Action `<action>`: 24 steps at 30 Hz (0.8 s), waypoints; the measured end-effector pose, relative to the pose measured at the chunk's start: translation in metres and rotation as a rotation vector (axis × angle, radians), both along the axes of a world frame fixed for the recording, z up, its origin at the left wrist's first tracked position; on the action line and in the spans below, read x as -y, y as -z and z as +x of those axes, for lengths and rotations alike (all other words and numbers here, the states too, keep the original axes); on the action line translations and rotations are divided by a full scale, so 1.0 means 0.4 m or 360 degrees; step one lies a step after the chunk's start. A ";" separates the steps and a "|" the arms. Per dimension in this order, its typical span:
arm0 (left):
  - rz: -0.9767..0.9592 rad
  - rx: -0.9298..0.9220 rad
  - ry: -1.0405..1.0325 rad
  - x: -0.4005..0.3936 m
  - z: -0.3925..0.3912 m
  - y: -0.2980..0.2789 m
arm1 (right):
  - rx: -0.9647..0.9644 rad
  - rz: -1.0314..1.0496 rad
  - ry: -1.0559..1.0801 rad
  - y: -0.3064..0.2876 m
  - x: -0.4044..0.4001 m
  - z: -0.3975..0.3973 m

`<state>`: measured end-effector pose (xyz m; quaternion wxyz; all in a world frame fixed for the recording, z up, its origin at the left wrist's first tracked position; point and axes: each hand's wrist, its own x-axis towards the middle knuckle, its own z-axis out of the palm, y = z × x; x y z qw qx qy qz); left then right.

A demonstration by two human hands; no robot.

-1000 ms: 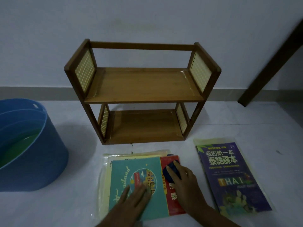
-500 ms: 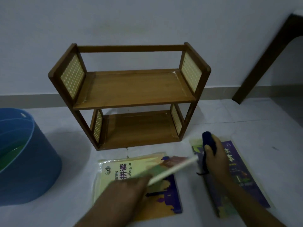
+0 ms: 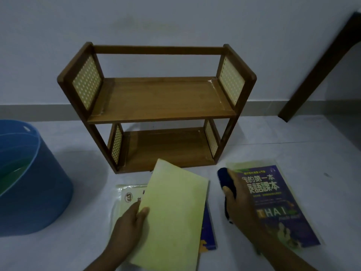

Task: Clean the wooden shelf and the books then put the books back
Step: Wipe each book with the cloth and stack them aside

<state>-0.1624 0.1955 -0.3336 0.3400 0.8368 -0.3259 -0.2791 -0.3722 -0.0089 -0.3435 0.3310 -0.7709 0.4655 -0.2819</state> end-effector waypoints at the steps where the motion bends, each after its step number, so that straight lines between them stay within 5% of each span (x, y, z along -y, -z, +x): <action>1: 0.0071 0.0153 0.0045 -0.008 0.011 0.033 | -0.0114 -0.0002 -0.0101 0.012 -0.021 0.013; 4: 0.0279 0.0537 0.0438 -0.044 0.040 0.113 | -0.0444 -0.0321 -0.0420 0.075 -0.110 0.048; 7: 0.0266 0.0595 0.0664 -0.079 0.057 0.158 | -0.0597 -0.0604 -0.0815 0.131 -0.273 0.072; 10: 0.0188 0.0598 0.0681 -0.100 0.056 0.168 | -0.0492 -0.0431 -0.1131 0.148 -0.410 0.109; 13: 0.0149 0.0576 0.0685 -0.102 0.059 0.175 | -0.0792 -0.0567 -0.1480 0.093 -0.312 0.150; 18: 0.0150 0.0553 0.0639 -0.102 0.053 0.179 | -0.0977 -0.0602 -0.0640 0.078 -0.047 0.206; 21: 0.0099 0.0524 0.0617 -0.103 0.060 0.182 | -0.0989 -0.0631 -0.0797 0.060 -0.175 0.205; 24: 0.0049 0.0547 0.0663 -0.102 0.066 0.195 | -0.0800 -0.0804 -0.1318 0.066 -0.303 0.190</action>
